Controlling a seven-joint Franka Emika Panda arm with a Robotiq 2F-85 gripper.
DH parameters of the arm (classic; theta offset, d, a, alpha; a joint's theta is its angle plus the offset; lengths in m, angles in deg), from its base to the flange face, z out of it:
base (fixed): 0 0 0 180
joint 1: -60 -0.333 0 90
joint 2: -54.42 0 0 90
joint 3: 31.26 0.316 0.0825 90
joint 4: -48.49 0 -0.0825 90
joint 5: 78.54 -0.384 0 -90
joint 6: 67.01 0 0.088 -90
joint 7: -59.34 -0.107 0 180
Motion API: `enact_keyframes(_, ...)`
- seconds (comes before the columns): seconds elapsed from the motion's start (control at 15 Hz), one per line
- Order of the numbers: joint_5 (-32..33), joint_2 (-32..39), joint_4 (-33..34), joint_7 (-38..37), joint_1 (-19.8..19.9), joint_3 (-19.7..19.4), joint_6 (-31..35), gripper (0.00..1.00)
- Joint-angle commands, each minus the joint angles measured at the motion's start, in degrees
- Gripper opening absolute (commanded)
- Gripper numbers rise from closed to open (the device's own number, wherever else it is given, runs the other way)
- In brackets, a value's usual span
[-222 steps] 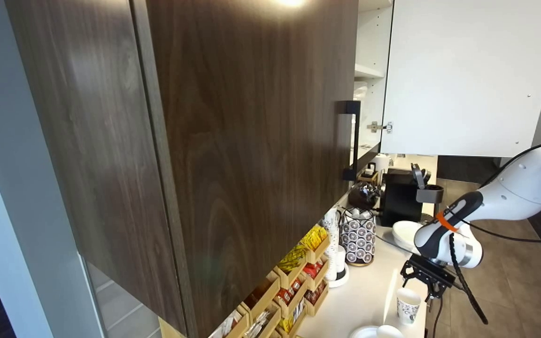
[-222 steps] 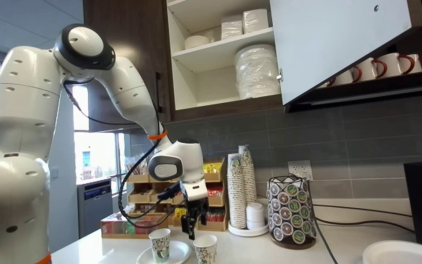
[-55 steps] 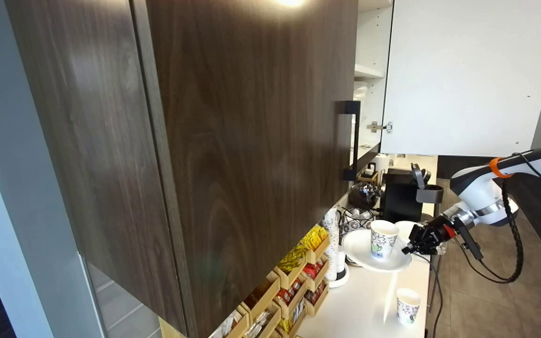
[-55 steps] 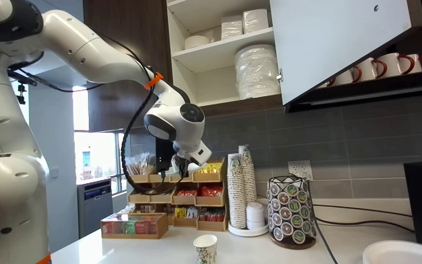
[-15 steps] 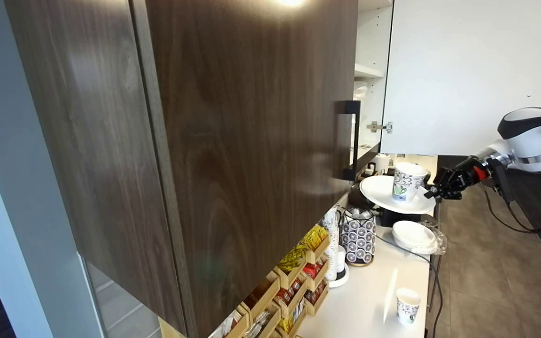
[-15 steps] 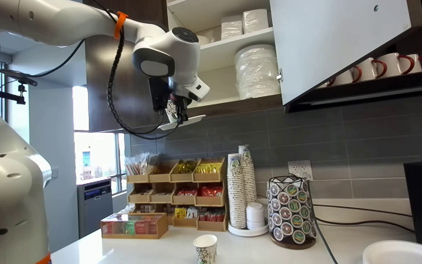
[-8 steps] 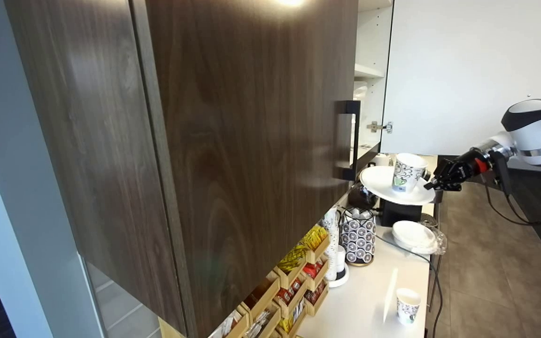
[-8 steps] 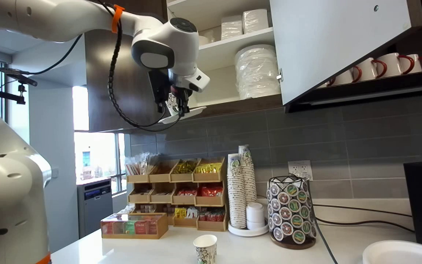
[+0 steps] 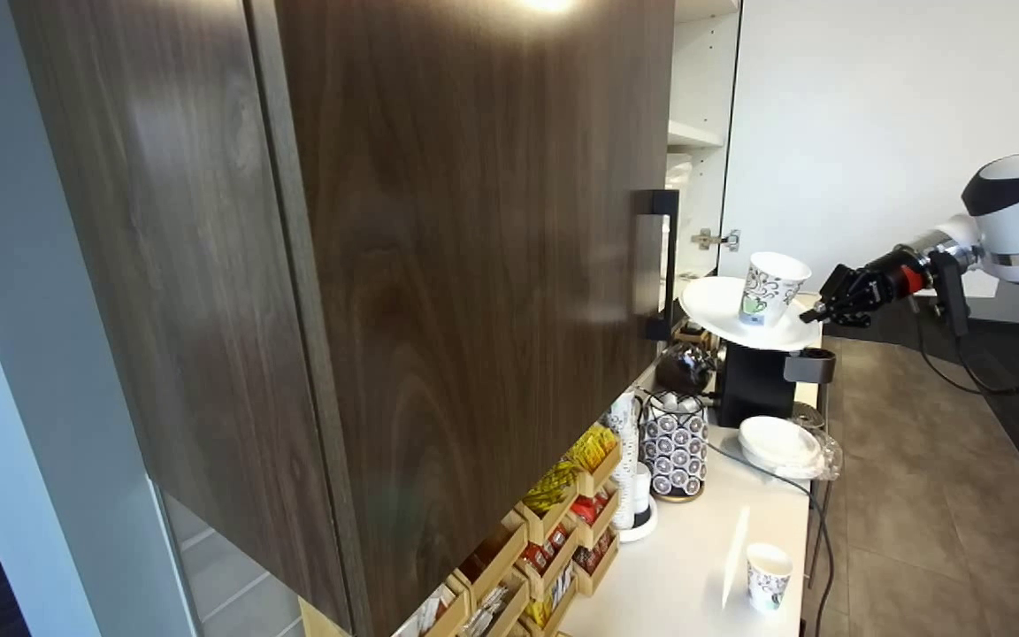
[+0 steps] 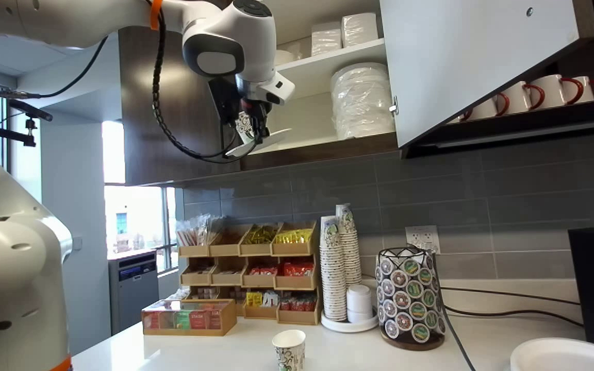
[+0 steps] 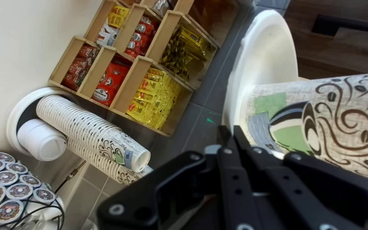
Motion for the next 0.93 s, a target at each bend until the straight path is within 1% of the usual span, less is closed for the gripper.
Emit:
enact_keyframes(0.0, -2.2, 1.9, 3.1, -2.3, -1.0, 0.0, -0.3, 0.01)
enact_keyframes(0.27, -4.2, 4.4, 6.4, -5.1, -1.3, 1.2, 1.0, 0.01)
enact_keyframes(0.47, -3.9, 6.9, 9.2, -7.7, -1.1, 2.8, 2.5, 0.01)
enact_keyframes(0.87, -2.9, 12.1, 14.0, -12.4, -1.6, 5.3, 9.4, 0.01)
